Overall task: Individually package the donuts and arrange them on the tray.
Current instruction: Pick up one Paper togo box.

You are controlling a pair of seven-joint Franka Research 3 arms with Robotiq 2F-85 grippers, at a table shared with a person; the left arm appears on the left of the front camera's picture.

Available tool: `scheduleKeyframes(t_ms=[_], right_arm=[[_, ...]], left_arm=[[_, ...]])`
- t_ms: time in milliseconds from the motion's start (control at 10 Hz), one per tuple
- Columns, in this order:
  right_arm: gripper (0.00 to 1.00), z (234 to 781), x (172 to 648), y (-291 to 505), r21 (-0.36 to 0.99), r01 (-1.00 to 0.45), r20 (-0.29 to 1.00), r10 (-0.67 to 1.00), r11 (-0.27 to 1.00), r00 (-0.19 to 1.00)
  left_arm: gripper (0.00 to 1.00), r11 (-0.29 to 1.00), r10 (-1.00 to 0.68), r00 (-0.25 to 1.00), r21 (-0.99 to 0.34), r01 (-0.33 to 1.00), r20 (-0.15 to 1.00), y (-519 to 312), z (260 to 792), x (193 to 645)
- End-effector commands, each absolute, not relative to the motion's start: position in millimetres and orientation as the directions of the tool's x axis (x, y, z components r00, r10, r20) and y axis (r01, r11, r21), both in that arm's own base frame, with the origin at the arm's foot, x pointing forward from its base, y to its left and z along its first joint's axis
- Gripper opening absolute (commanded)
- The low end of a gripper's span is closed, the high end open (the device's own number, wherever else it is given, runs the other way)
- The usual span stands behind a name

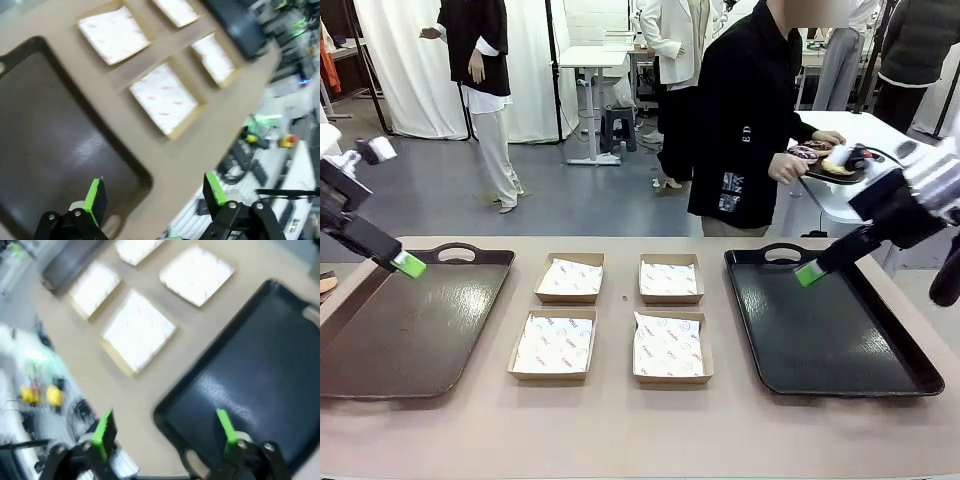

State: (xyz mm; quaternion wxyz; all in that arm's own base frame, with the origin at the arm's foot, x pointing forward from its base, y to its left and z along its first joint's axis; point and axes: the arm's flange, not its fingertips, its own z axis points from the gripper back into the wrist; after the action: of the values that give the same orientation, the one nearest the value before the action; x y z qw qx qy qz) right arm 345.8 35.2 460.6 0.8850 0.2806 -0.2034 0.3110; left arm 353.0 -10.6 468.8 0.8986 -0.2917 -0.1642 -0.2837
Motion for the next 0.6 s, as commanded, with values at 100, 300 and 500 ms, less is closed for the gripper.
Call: scheduleKeyframes(t_ms=[100,300,500], right_arm=[[1.00,441,349,-6,0.619,-0.544,0.520,0.223,0.567,0.824],[1.00,435,339,-43,0.690,-0.481,0.471,0.168,0.542,0.866],[1.00,431,320,-79,0.722,-0.440,0.439,0.138,0.534,0.888]], left_arm=[[1.00,0.569,-0.247,0.887,-0.682,0.459,0.391,31,460,368],[1.00,0.563,-0.171,0.916,-0.727,0.393,0.363,71,457,364],[1.00,0.551,-0.070,0.934,-0.767,0.329,0.351,115,452,356]])
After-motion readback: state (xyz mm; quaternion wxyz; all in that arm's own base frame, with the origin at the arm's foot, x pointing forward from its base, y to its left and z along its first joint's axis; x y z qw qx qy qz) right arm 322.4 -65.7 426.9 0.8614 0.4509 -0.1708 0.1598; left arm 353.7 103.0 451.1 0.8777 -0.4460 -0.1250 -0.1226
